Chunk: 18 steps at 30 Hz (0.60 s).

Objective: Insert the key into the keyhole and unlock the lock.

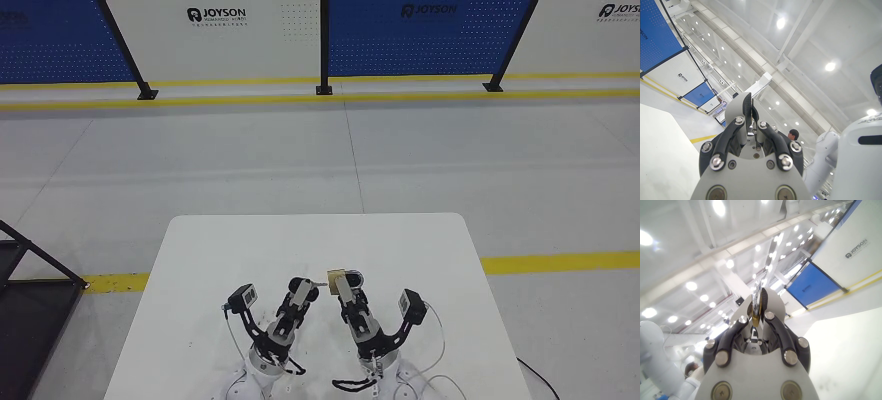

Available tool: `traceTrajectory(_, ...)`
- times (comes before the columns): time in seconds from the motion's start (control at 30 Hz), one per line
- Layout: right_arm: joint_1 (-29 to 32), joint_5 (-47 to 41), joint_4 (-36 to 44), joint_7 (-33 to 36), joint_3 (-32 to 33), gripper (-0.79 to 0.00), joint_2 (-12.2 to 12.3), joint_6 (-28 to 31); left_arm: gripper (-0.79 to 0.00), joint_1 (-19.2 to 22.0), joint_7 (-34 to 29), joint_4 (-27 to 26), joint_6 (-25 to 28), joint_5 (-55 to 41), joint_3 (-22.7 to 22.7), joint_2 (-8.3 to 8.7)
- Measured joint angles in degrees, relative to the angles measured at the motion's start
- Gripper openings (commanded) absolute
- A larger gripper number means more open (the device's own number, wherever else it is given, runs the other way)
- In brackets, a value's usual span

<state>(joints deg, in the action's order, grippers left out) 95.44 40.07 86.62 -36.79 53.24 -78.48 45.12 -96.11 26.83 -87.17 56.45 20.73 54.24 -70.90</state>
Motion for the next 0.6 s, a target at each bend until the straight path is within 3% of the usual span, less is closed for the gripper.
traceTrajectory(0.6,-0.28,0.06,-0.91,-3.15,-0.32,-0.785,-0.97,-0.83,-0.785,0.83,1.28,1.69,-1.29,0.97,-0.81,-2.1)
